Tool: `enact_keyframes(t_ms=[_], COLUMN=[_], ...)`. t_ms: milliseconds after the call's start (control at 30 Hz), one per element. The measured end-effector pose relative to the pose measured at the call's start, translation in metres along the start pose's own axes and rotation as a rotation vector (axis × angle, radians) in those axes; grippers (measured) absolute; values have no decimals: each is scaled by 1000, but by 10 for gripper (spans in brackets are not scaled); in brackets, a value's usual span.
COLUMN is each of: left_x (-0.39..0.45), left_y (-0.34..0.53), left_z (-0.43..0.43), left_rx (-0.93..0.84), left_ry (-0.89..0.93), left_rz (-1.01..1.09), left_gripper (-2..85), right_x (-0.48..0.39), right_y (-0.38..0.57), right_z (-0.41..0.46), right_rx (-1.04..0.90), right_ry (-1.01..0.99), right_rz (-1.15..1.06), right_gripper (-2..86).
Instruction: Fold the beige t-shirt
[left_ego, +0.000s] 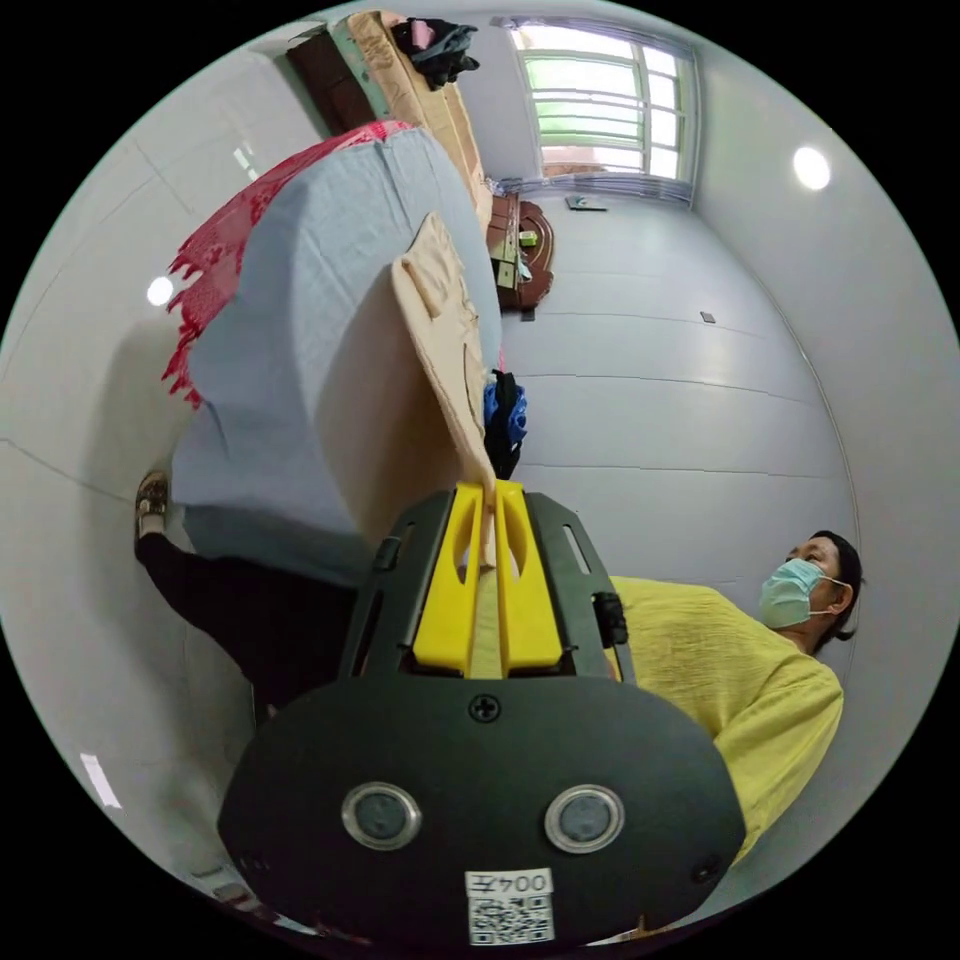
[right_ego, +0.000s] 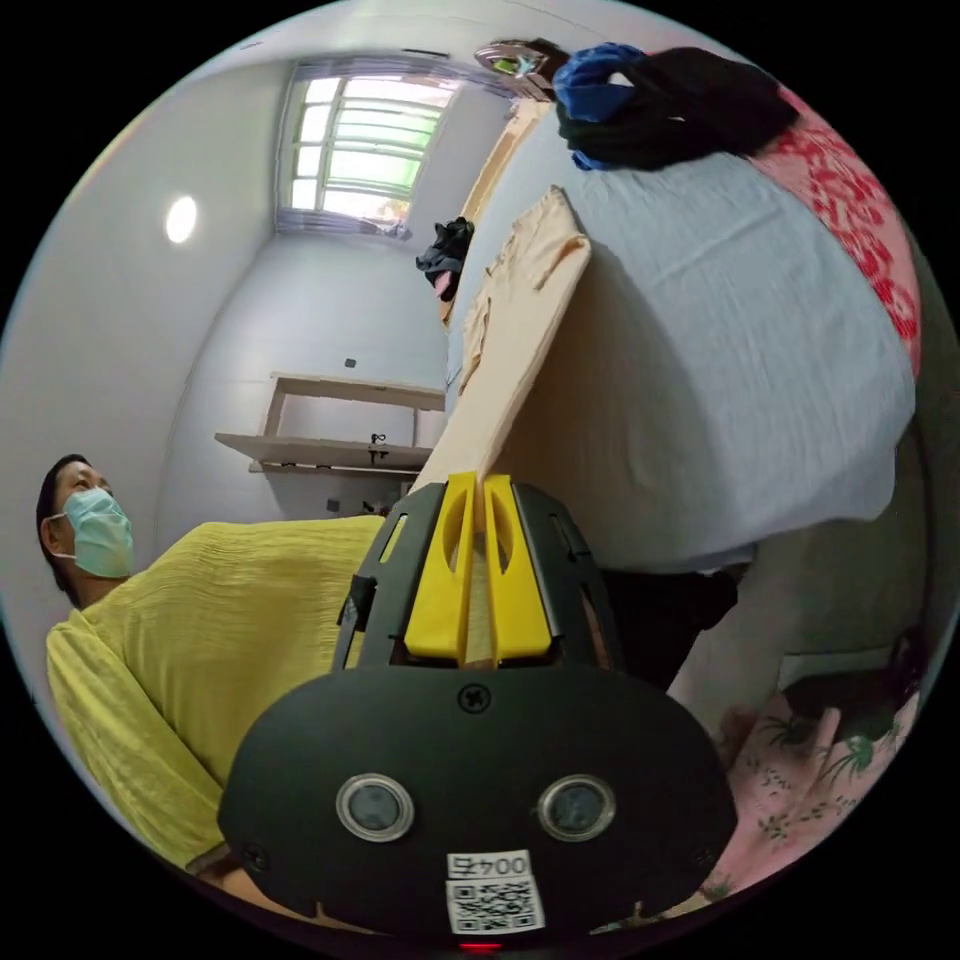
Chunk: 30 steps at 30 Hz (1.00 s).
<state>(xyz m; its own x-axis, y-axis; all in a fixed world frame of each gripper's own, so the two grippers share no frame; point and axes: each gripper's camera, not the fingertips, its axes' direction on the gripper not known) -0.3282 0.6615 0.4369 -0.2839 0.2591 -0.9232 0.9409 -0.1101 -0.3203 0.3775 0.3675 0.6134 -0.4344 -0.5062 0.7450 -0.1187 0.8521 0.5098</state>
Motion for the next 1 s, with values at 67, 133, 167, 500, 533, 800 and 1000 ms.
enact_keyframes(t_ms=[67, 133, 167, 500, 533, 800, 1000], left_x=[-8, -14, -17, 47, 51, 81, 84], left_y=[7, 7, 3, -138, -149, -304, -410], left_z=[-4, -5, -4, 15, 16, 37, 57], left_rx=[24, 58, 74, 92, 94, 85, 51], left_ry=[6, 32, 61, 72, 79, 119, 91], left_rz=[-34, -54, -64, 12, 14, 38, 35], left_gripper=[26, 25, 25, 25, 26, 28, 28], right_x=[22, 37, 42, -10, -19, -57, -54], right_y=[3, -3, -11, -142, -161, -279, -367], right_z=[-4, -4, -4, 8, 10, 42, 73], right_rx=[29, 40, 44, 100, 115, 174, 175], right_ry=[-52, -75, -87, -6, 8, 87, 141], right_rz=[76, 119, 128, 9, 0, -72, -44], right_gripper=[-3, -3, -3, -2, -2, -2, -1])
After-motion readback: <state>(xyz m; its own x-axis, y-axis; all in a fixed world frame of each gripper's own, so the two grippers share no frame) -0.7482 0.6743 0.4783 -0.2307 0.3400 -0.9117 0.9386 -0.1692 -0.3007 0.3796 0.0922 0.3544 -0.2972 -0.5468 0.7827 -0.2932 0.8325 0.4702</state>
